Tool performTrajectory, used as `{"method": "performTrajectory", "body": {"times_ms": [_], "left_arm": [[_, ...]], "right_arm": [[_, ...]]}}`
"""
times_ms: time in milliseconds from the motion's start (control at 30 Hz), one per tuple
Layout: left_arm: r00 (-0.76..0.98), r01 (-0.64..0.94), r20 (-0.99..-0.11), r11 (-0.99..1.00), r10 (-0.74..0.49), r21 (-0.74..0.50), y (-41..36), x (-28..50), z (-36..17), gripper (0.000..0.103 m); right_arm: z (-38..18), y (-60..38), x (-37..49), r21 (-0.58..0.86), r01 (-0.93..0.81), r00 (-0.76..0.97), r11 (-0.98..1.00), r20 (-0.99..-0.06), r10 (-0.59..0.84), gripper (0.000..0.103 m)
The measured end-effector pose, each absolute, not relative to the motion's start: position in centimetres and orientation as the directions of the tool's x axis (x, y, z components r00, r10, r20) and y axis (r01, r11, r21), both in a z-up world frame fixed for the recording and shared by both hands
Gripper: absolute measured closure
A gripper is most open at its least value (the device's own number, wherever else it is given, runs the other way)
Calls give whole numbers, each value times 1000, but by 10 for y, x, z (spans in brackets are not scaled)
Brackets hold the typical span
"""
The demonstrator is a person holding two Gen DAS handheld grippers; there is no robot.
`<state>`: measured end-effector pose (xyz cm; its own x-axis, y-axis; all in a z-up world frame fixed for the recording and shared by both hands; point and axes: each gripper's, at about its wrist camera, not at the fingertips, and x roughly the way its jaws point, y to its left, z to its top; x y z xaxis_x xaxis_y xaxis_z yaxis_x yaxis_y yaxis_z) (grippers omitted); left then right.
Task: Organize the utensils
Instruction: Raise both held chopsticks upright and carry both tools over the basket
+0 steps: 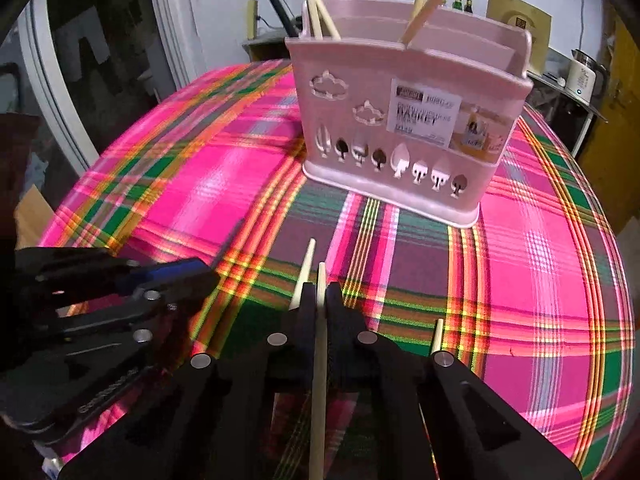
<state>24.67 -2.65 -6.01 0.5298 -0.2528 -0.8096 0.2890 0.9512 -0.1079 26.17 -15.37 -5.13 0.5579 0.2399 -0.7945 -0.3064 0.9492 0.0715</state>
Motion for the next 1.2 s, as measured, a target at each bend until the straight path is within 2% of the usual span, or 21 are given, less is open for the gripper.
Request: {"method": "performTrajectory", "body": {"times_ms": [200, 733, 1200], "left_arm": [[565, 296, -769, 944, -298, -149, -22, 240, -33, 97], [715, 346, -604, 929, -353, -133, -9, 204, 80, 98], [726, 368, -576, 920, -375, -134, -7, 186, 94, 98]], "right_arm": [[-26, -163, 253, 105, -306, 600, 946, -751, 277, 98], [69, -186, 216, 138, -315, 752, 939, -568, 336, 98], [81, -192, 198, 121, -322, 778, 939, -531, 335, 98]]}}
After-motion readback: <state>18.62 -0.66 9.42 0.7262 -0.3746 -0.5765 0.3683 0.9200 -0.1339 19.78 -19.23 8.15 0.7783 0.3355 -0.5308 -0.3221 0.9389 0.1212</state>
